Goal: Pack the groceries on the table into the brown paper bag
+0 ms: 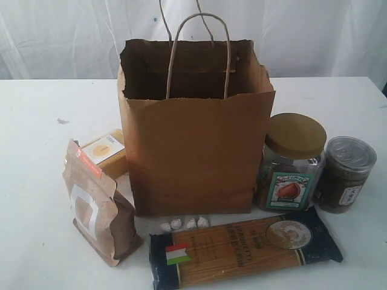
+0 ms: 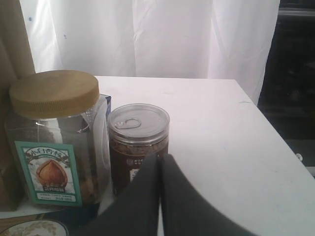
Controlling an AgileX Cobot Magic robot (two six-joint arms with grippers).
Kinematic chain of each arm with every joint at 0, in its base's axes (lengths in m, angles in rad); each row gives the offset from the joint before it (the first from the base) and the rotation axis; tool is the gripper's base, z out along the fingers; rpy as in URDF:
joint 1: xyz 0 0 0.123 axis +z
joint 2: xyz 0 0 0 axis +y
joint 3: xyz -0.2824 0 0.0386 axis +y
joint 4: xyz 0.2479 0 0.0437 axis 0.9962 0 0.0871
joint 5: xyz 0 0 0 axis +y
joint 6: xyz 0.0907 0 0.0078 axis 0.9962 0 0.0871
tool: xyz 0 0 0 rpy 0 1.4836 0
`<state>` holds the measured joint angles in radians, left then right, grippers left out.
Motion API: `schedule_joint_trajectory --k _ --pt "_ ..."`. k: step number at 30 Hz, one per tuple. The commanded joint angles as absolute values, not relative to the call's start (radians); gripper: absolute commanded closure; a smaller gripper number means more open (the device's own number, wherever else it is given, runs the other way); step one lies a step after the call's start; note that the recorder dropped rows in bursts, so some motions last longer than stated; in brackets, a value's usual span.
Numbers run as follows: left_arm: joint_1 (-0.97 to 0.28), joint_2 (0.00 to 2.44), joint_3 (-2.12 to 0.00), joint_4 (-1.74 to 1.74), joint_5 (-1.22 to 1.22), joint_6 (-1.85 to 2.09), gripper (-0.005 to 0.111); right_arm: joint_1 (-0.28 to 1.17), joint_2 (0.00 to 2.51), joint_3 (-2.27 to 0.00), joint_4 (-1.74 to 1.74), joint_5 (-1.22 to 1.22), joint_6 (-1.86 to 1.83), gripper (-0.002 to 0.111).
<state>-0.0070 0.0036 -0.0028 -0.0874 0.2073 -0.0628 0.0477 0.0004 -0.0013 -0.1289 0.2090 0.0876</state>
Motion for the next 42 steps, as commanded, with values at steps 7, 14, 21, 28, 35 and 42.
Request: schedule_joint_trajectory --k 7,14,21,28,35,42 --pt "-0.013 0.0 0.0 -0.092 0.203 -0.063 0.106 0.05 0.0 0.0 -0.13 0.203 0.083 0.108" --pt "-0.013 0.0 0.0 -0.092 0.203 -0.063 0.106 0.05 0.0 0.0 -0.13 0.203 0.083 0.108" --pt "-0.013 0.0 0.0 -0.088 0.203 -0.057 0.106 0.05 0.0 0.0 -0.128 0.203 0.083 0.108" --pt "-0.013 0.0 0.0 -0.051 0.203 0.049 0.106 0.05 0.0 0.0 -0.128 0.203 0.083 0.108" --pt "-0.013 0.0 0.0 -0.051 0.19 0.052 0.106 0.05 0.0 0.0 -0.128 0.203 0.083 0.108" --pt "-0.013 0.0 0.0 -0.209 0.028 -0.111 0.106 0.05 0.0 0.0 -0.128 0.203 0.083 0.108"
